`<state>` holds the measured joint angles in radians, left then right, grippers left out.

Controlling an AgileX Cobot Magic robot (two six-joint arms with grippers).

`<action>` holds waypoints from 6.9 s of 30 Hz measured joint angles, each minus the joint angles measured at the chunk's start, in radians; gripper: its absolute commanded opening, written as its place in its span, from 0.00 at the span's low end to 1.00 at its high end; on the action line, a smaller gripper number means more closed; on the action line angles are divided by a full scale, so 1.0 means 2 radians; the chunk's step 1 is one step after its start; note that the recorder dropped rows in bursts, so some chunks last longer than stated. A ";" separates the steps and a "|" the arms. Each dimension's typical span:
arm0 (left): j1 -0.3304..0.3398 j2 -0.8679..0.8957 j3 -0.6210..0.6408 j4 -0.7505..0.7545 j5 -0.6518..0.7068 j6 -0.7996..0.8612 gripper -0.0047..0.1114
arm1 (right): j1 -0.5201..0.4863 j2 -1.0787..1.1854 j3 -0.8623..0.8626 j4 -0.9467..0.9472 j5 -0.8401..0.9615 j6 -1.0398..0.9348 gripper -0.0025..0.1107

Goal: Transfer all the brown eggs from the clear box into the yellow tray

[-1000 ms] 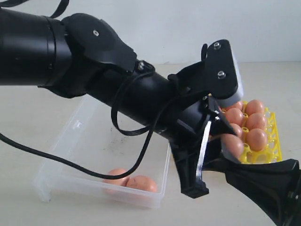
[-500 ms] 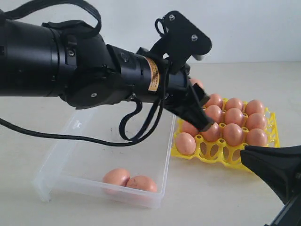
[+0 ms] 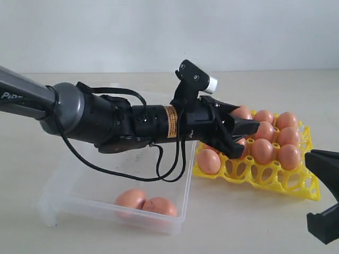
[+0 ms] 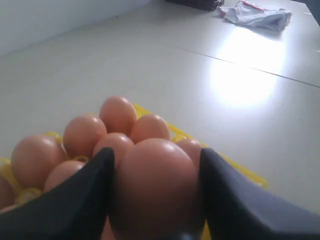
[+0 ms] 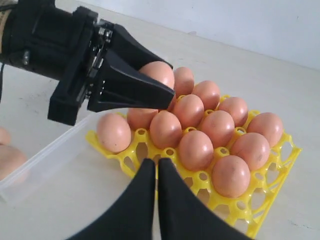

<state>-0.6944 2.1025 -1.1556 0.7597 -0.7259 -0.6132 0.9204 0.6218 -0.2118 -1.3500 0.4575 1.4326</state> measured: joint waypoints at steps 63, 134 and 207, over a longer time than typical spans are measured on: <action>0.004 0.076 -0.050 0.182 -0.029 0.016 0.07 | 0.000 0.000 0.000 0.001 -0.023 0.000 0.02; 0.005 0.100 -0.061 0.062 -0.052 0.076 0.53 | 0.000 0.000 0.000 0.001 -0.026 -0.004 0.02; 0.007 -0.176 0.157 0.113 0.475 -0.063 0.07 | -0.250 0.505 -0.192 -0.023 -0.351 -0.004 0.02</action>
<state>-0.6802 1.7501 -0.8418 0.9861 0.2243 -0.7401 0.4209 1.6312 -0.5963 -1.3970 -0.2441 1.4250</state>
